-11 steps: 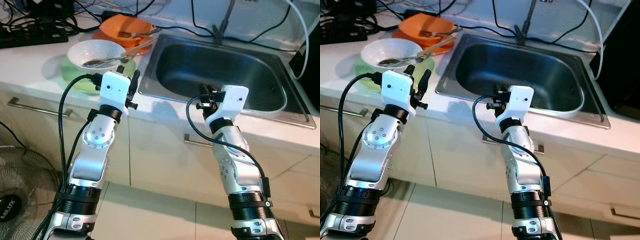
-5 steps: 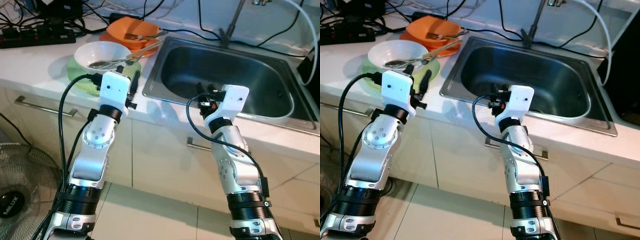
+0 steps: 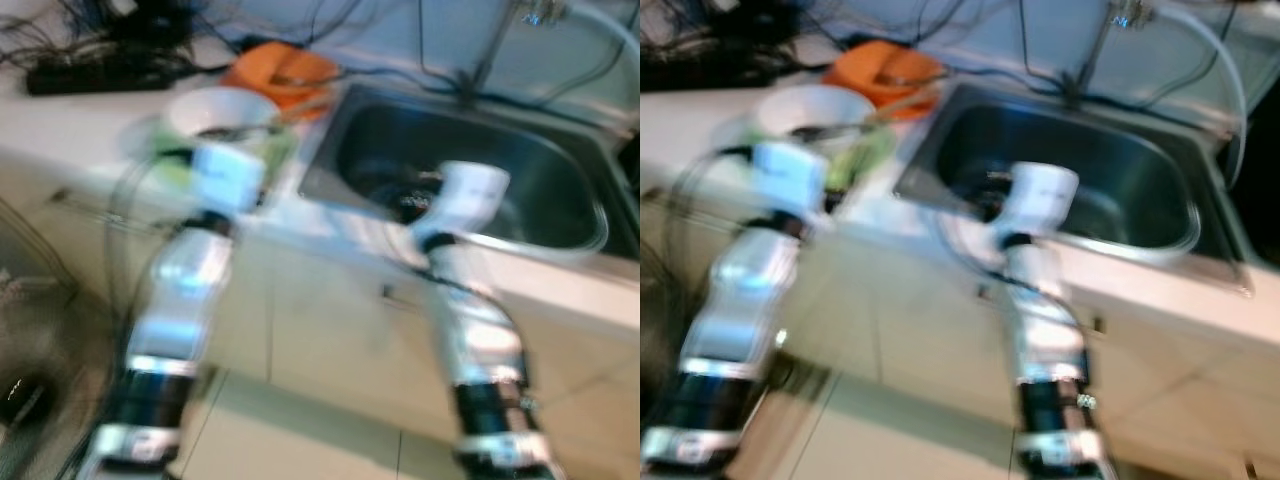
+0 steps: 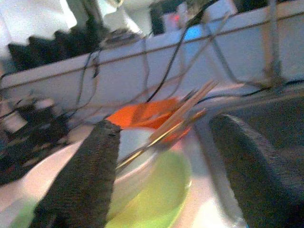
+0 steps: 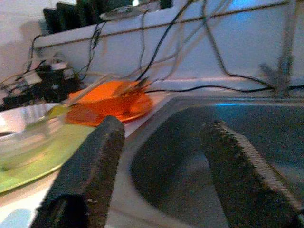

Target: Kitchen organization

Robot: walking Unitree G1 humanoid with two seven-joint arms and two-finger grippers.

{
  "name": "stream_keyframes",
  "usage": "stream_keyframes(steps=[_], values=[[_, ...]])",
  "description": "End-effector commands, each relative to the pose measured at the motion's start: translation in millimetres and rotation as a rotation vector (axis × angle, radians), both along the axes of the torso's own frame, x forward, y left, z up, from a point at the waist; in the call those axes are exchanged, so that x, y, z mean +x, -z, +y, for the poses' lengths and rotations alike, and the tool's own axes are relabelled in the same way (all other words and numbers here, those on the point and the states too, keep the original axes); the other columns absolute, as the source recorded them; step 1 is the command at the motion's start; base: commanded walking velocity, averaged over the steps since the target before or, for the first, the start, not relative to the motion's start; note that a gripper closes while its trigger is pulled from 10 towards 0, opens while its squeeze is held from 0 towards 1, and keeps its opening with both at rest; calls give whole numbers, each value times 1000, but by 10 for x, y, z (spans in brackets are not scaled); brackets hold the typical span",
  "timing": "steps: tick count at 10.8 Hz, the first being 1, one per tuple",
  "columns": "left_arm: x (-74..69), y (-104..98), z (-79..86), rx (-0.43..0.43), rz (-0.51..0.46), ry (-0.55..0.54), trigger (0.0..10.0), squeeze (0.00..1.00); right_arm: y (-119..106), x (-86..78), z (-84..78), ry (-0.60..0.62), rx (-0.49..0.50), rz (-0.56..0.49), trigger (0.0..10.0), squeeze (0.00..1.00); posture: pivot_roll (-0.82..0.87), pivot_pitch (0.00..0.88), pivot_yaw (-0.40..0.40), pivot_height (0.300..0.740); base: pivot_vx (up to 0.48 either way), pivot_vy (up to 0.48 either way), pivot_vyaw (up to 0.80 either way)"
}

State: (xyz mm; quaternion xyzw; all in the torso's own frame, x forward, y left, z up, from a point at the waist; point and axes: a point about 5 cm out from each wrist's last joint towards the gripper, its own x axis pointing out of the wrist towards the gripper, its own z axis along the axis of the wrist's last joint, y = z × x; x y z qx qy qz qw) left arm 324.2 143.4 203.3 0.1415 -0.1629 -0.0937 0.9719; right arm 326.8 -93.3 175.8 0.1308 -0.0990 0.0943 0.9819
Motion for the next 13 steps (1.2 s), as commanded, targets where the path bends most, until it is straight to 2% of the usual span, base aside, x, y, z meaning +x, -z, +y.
stream_keyframes(steps=[1,2,3,4,5,10,13], values=[[-13,-12,-155,-3,-8,60,10000,1000,23,7,-161,48,-7,5,10000,1000,-68,46,-89,740,356,0,0],[-13,-11,-155,-2,-8,60,10000,1000,25,7,-154,47,-11,6,10000,1000,-68,46,-89,740,360,0,0],[-15,-7,-157,0,-8,60,10000,1000,29,8,-155,48,-15,8,10000,118,-66,48,-89,740,352,0,0],[-16,-4,-159,0,-6,64,10000,1000,30,7,-149,46,-16,8,10000,90,-66,48,-89,740,349,0,0],[-16,-1,-167,5,-8,66,10000,0,35,7,-146,46,-17,11,10000,0,-66,48,-89,740,326,0,0],[-23,-24,-157,6,-24,65,10000,0,36,7,-132,40,-14,11,10000,0,-66,48,-89,740,297,0,0],[-52,-55,-182,20,-53,79,10000,0,43,7,-130,35,-11,14,10000,0,-67,48,-90,740,0,0,0]])
